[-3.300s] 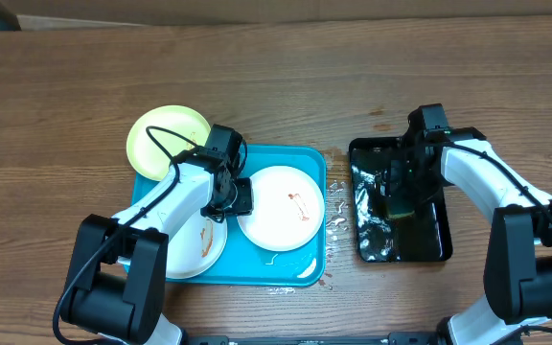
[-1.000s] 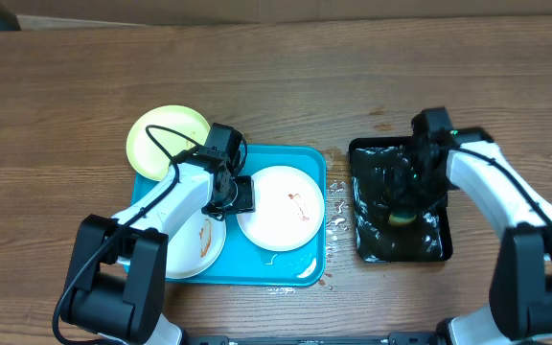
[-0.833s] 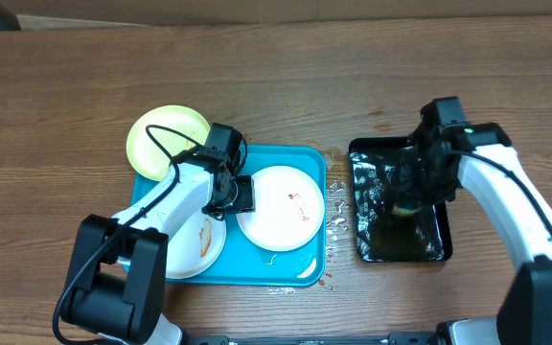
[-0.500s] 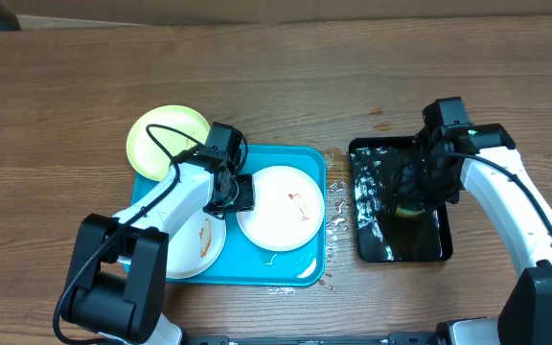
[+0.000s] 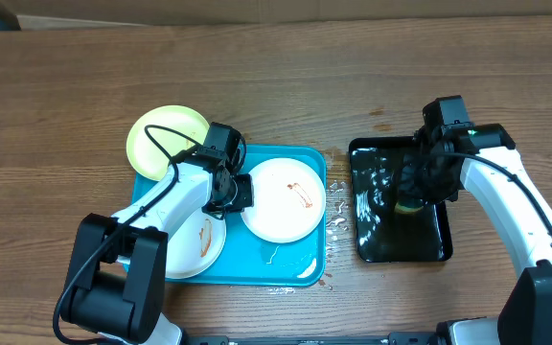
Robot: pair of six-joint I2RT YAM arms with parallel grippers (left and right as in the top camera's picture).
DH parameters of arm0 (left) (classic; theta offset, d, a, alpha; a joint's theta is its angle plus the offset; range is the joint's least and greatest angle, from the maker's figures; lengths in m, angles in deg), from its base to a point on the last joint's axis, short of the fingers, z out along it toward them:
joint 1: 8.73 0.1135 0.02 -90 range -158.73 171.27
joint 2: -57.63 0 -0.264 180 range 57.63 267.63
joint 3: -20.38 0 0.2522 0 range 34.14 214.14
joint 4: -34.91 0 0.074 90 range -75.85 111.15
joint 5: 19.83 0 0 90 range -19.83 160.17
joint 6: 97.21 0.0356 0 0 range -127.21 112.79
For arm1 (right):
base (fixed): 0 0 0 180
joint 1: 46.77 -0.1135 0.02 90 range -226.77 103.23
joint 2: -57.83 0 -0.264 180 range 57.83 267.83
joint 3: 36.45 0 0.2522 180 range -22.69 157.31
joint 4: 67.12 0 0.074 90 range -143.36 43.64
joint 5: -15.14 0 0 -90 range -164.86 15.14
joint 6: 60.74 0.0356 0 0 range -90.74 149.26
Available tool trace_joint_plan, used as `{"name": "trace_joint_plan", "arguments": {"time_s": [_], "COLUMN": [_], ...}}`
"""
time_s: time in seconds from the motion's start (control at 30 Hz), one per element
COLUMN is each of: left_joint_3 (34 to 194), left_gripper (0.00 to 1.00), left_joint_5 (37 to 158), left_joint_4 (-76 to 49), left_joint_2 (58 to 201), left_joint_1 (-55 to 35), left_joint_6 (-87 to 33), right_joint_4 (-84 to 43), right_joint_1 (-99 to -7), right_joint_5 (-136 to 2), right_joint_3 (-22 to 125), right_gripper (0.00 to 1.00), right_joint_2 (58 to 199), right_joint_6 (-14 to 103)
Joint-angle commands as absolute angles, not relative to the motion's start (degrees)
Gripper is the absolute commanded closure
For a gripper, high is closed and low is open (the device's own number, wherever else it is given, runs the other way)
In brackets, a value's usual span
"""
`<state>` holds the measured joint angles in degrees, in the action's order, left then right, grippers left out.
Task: Clean dirty plates on tray and stack at the side
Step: 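Grasp the green-and-yellow sponge with the right gripper and lift it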
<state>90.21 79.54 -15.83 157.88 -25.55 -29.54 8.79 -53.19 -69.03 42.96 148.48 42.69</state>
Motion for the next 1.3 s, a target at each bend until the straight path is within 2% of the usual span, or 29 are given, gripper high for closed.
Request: {"name": "trace_joint_plan", "arguments": {"time_s": [0.0,0.2,0.33,0.63,0.93,1.27], "left_joint_3": [89.47,89.47,89.47,89.47,89.47,89.47], "left_gripper": [0.96,0.96,0.96,0.96,0.96,0.96], "left_joint_5": [79.21,79.23,79.21,79.21,79.19,79.04], "left_joint_4": [-16.15,-16.39,-16.35,-16.46,-15.04,-14.97], "left_joint_2": [158.45,158.45,158.47,158.45,158.45,158.45], "left_joint_1": [-25.68,-25.74,-25.74,-25.72,-25.72,-25.74], "left_joint_6": [-29.47,-29.49,-29.49,-29.21,-21.25,-21.36], "right_joint_4": [8.23,7.2,8.05,10.74,10.02,8.16], "right_joint_1": [-53.14,-53.14,-53.14,-53.19,-53.21,-53.21], "right_joint_5": [-67.11,-72.9,-62.78,-62.72,-62.76,-60.23], "right_joint_3": [42.89,42.89,42.89,42.89,42.89,42.91], "right_gripper": [0.96,0.96,0.96,0.96,0.94,0.96], "right_joint_2": [147.85,147.85,147.85,147.85,147.85,147.85], "right_joint_6": [42.39,44.38,39.09,39.7,37.75,37.75]}}
